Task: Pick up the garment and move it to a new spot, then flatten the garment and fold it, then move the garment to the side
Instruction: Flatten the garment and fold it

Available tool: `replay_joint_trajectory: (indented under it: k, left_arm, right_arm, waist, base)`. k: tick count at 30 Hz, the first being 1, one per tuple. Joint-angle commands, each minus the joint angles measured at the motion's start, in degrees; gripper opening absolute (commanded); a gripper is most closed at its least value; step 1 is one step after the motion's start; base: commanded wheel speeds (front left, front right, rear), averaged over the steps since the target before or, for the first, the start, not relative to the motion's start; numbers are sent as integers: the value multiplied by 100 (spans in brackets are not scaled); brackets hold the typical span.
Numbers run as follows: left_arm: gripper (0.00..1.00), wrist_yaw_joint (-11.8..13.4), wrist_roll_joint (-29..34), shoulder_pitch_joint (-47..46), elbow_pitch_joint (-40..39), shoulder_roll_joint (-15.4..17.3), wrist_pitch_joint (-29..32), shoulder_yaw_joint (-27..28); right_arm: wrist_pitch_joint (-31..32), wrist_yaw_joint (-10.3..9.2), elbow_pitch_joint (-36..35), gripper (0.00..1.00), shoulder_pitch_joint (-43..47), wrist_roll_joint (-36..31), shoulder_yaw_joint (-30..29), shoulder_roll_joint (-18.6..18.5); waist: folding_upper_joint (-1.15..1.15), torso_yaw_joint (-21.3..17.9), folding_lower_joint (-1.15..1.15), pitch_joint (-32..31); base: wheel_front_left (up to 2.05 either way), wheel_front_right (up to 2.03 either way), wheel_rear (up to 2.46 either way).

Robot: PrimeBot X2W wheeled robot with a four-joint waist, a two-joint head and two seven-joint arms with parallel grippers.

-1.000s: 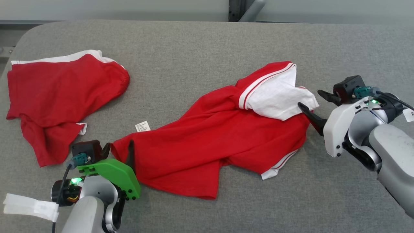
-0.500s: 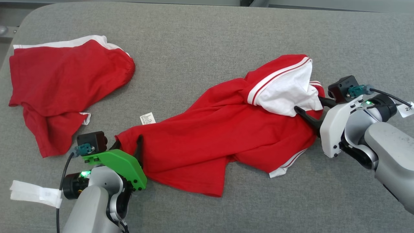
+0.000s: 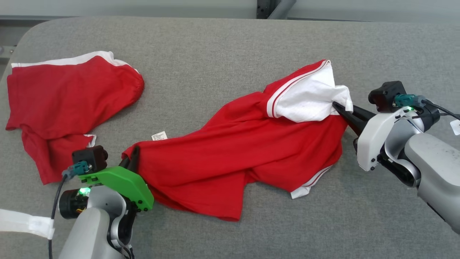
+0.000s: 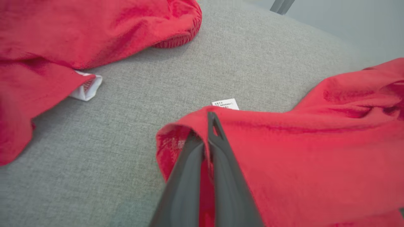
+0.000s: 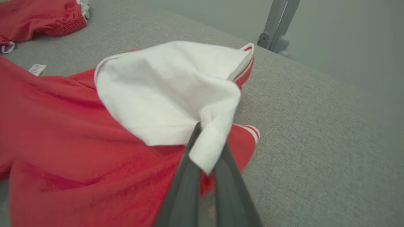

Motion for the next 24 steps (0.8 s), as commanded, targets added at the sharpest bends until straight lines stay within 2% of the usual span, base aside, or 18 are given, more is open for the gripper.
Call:
replay_joint_trajectory:
  k: [1, 8, 17, 20, 24]
  left_arm:
    - [0, 18, -53, 165, -151, 62, -33, 45]
    - [0, 121, -128, 710, -1100, 173, -1, 143]
    - [0, 363, -144, 2021, -2651, 51, 145, -107]
    - [0, 388, -134, 2340, -2734, -69, 171, -321]
    - [0, 374, -77, 2466, -2476, -197, 103, -627]
  right_arm:
    - [-63, -4, -71, 0, 71, 53, 26, -54]
    - [-338, -4, -292, 0, 363, 126, -190, -263]
    - [-601, -5, -842, 0, 1783, 219, -812, -698]
    - [-639, -5, -887, 0, 2264, 175, -1051, -665]
    - [-641, -4, -645, 0, 2618, -11, -1220, -437]
  waist:
    - [0, -169, 0, -140]
    - [0, -455, 0, -311]
    - [0, -837, 0, -319]
    - [0, -967, 0, -266]
    - [0, -1110, 0, -172]
  base:
    - [0, 0, 0]
    - [0, 0, 0]
    - [0, 0, 0]
    - [0, 0, 0]
    - [0, 0, 0]
